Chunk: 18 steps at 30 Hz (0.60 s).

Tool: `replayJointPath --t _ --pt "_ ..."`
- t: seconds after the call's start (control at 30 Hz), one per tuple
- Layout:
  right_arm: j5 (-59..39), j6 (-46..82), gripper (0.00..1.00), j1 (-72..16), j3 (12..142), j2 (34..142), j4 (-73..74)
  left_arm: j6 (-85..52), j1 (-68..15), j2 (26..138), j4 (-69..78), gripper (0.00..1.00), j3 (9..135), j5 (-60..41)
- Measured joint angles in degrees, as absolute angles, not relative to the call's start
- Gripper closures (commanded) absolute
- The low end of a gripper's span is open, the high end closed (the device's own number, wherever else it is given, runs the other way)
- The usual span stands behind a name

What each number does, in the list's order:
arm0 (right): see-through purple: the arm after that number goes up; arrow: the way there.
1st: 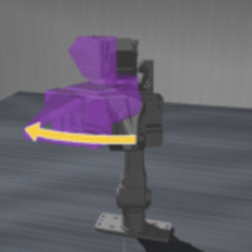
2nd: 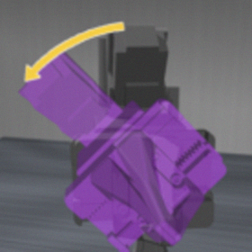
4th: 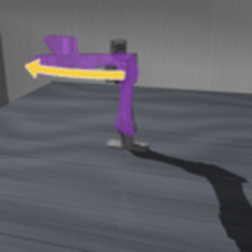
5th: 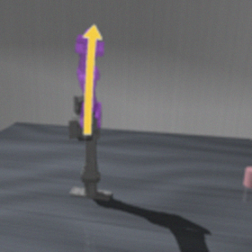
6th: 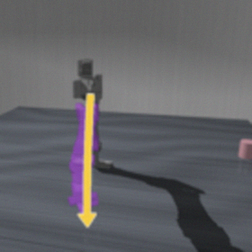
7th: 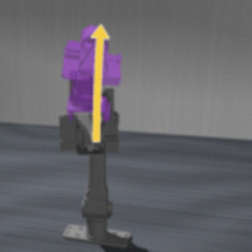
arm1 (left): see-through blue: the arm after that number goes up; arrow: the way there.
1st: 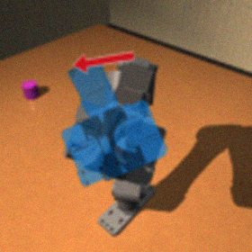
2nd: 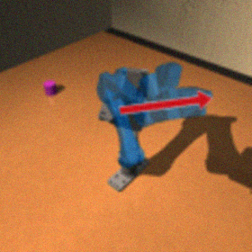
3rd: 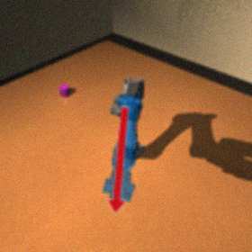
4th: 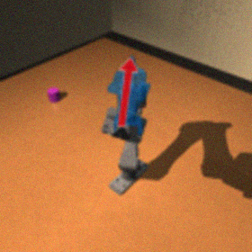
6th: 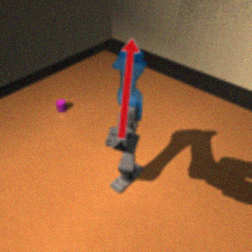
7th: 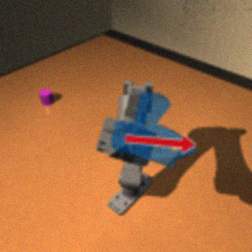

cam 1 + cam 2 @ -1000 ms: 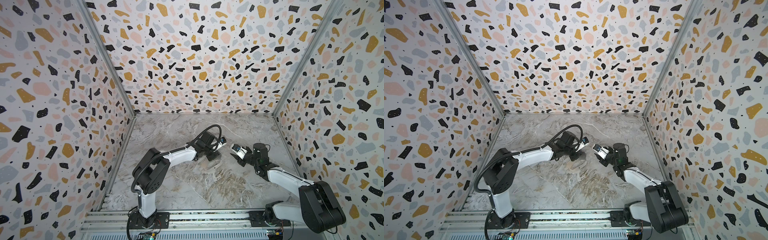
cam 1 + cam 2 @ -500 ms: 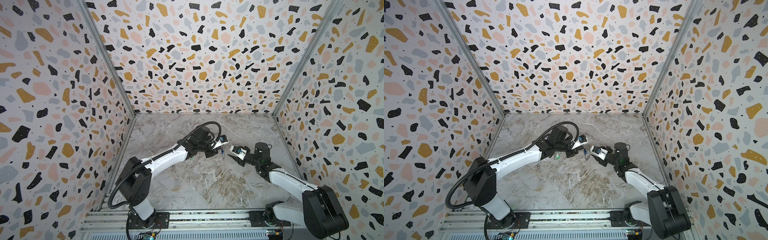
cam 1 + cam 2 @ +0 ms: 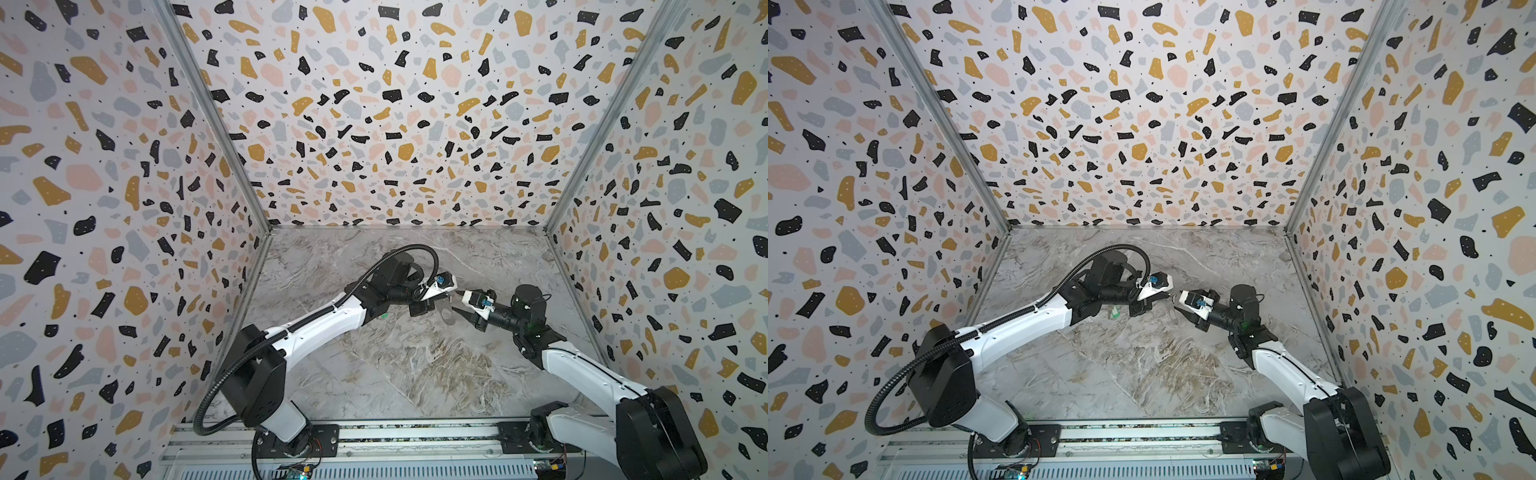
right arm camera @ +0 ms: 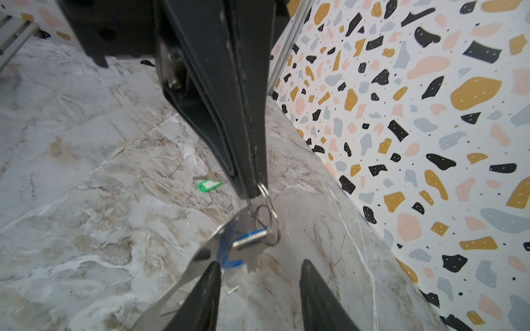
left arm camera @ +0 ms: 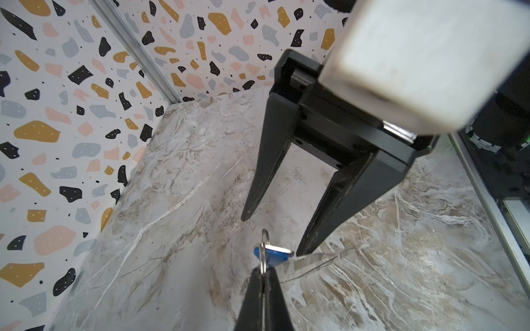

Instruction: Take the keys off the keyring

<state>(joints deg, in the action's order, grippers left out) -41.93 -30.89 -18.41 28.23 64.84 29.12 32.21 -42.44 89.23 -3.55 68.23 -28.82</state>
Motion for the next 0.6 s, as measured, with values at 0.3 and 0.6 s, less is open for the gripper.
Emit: replayJointPath --t 0.3,0.6 --pt "-42.8 -26.8 0.51 -19.9 28.2 64.9 32.4 30.0 -42.4 87.3 1.3 1.00 66.1 -29.5" --pt "-38.6 -23.2 0.50 -21.9 27.2 64.8 35.9 27.0 -42.4 85.7 5.6 1.00 64.0 -29.5"
